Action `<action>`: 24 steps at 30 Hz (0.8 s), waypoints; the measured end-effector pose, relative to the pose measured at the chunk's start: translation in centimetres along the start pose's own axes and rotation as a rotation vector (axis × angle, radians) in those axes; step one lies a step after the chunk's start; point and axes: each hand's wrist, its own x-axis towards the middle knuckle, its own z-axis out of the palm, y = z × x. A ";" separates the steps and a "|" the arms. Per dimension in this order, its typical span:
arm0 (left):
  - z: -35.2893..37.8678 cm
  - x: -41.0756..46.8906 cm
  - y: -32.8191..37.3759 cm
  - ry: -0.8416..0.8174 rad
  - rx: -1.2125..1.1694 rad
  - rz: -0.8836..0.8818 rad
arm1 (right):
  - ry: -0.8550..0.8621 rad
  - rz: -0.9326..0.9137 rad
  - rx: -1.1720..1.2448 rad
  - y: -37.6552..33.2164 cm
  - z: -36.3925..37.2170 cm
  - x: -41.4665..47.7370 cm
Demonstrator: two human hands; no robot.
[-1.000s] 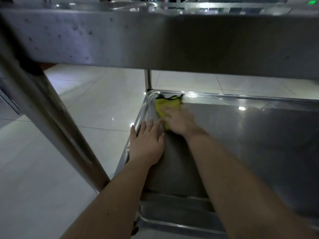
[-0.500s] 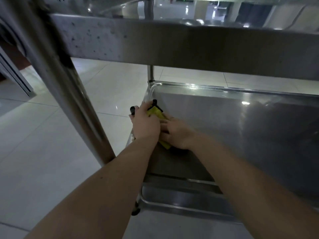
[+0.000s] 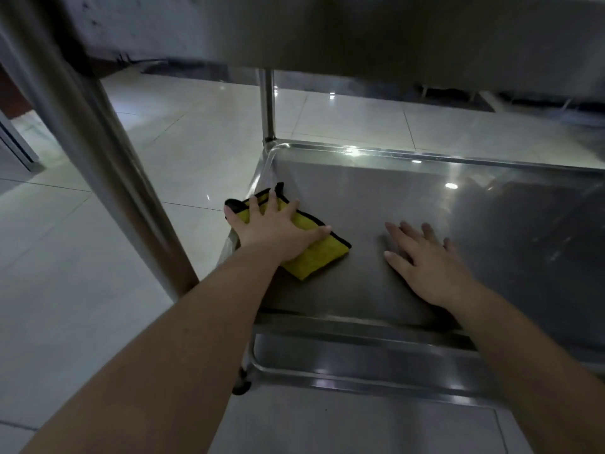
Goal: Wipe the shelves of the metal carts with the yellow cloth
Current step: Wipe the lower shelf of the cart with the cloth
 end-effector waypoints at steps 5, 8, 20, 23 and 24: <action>-1.1 0.7 0.8 -0.058 0.031 -0.066 | 0.059 0.084 -0.120 -0.8 1.2 -1.6; -0.2 -1.3 1.1 -0.050 0.048 0.012 | 0.080 0.096 -0.122 -1.3 1.3 -1.4; 0.4 -3.2 -2.0 0.014 0.100 -0.149 | 0.098 0.069 -0.102 -0.6 1.4 -1.3; 0.2 -0.7 1.6 0.016 0.074 -0.142 | 0.093 0.072 -0.104 -0.5 1.5 -1.3; 0.0 0.2 2.8 0.011 0.049 -0.150 | 0.096 0.073 -0.103 -0.5 1.6 -1.2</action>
